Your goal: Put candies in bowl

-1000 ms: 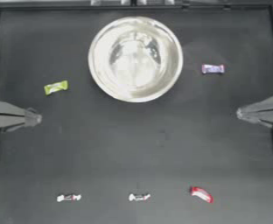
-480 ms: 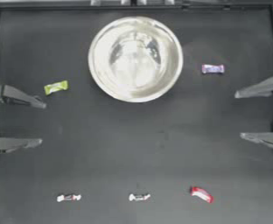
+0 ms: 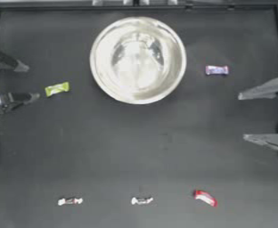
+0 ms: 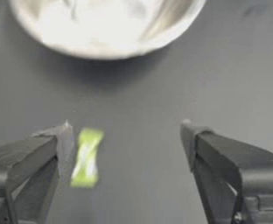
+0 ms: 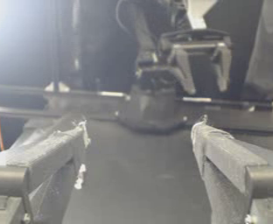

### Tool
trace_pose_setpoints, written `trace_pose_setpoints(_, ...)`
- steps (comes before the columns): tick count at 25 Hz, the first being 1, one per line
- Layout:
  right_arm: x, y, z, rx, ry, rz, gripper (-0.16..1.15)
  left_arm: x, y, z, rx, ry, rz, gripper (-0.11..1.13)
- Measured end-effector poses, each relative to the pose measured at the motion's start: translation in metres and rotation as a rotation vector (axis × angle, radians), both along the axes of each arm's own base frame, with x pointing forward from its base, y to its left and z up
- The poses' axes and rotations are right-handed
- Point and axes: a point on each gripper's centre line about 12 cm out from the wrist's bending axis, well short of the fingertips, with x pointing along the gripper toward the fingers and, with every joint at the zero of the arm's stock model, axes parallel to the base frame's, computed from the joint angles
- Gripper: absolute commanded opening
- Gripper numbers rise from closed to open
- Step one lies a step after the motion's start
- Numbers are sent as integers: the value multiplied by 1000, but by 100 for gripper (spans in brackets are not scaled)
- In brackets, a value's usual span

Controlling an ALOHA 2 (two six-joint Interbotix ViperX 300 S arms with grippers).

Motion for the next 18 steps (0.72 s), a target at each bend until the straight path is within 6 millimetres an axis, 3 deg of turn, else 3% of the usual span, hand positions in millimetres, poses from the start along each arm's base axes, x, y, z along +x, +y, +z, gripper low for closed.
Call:
trace_pose_setpoints(10,2,0,-2,13,9,-3,99,1,29,-33,-6,245,29,102)
trace_pose_setpoints(18,5,-1,-6,28,31,-8,99,6,40,-55,-37,335,22,102)
